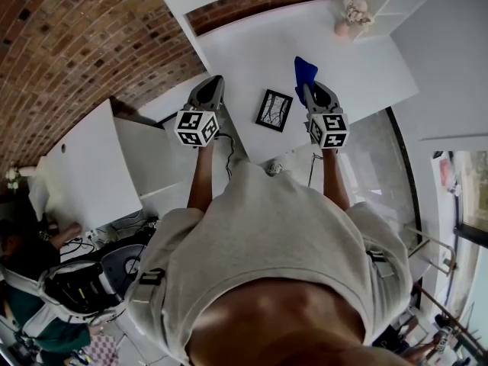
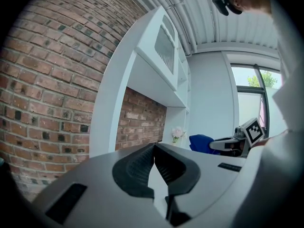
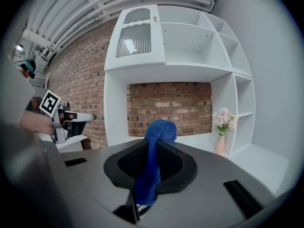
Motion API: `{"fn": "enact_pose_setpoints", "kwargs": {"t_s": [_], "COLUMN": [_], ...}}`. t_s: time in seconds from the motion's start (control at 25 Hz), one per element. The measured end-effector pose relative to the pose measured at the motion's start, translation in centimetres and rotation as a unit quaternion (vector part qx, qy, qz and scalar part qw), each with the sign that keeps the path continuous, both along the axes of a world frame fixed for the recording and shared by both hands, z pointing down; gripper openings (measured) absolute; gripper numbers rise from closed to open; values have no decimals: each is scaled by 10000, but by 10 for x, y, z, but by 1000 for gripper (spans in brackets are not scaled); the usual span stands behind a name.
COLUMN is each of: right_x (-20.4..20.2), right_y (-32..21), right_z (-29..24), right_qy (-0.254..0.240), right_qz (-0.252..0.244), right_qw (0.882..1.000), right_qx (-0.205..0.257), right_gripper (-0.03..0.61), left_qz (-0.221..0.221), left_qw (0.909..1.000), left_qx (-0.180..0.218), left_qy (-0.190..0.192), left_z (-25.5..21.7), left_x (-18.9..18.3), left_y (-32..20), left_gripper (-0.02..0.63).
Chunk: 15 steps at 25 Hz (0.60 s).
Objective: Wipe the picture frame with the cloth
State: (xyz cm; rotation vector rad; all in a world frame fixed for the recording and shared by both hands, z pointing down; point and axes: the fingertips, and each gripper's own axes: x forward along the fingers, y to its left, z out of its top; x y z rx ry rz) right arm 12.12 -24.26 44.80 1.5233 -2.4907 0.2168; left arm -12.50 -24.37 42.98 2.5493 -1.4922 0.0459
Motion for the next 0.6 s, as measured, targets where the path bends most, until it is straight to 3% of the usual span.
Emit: {"fn": "enact_pose_setpoints", "kwargs": {"t_s": [0.6], "right_x": [-3], "right_y": [-4], "right_z": [7], "right_qy": [-13], "right_qz": [6], "right_qw": [10000], "right_qx": [-75], "right_gripper": [61], "left_qz": [-9], "left_qw": [10000], "left_qx": [-43], "left_qy": [-14], "left_z": [6], "left_x": [-5], "left_y": [1], "left_gripper": [17]}}
